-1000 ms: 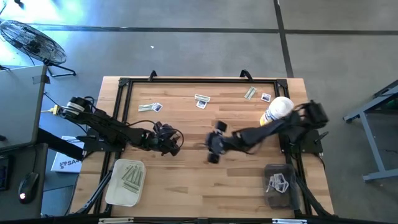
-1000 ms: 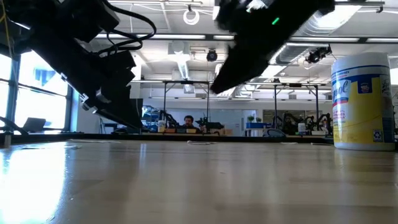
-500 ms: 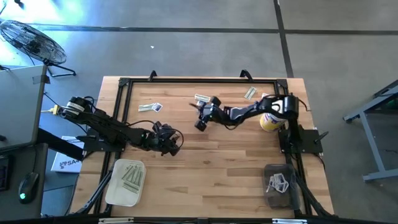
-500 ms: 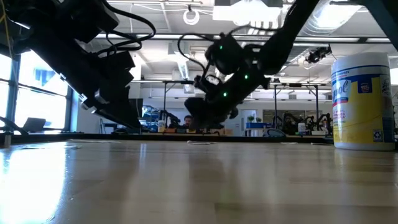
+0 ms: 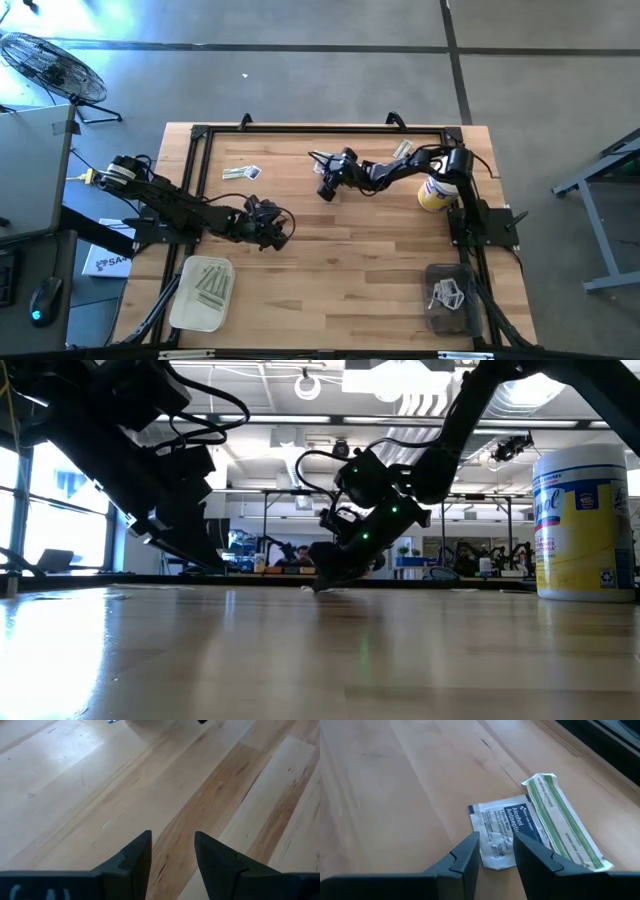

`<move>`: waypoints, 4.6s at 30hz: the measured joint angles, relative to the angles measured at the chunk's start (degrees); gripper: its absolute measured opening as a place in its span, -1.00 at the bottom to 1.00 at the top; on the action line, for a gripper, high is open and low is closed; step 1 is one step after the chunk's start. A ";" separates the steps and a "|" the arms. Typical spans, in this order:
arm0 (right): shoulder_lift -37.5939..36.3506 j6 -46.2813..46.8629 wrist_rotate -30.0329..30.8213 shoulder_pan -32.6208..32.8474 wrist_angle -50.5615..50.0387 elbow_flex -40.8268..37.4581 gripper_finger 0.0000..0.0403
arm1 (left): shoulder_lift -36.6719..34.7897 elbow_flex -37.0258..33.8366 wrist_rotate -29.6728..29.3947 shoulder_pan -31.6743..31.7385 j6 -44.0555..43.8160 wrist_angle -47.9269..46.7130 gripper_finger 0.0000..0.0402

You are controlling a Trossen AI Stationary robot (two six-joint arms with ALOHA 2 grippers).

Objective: Pick & Place First Aid Supplies
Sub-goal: Put the blue alcohol pad into the black bin, then put the green bandage into the white bin

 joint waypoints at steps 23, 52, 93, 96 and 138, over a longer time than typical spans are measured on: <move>-1.39 8.55 -1.48 23.20 -8.02 0.00 -0.43 | -0.69 -0.07 3.19 -0.02 -0.22 -0.24 -0.27; -3.39 6.92 -0.54 30.36 -15.16 -0.02 -0.54 | -0.76 -0.01 4.57 -0.01 -0.24 0.56 -0.27; -42.69 73.43 -17.66 66.57 -69.47 -0.33 -0.99 | -0.76 0.02 8.48 -0.02 2.99 7.68 -0.27; -43.50 82.92 -18.18 72.58 -73.71 -0.33 -0.99 | -0.76 0.02 8.46 -0.02 2.99 7.78 -0.27; -43.47 83.06 -4.49 70.09 -77.55 4.71 -0.67 | -0.76 0.04 9.37 0.00 4.33 10.48 -0.27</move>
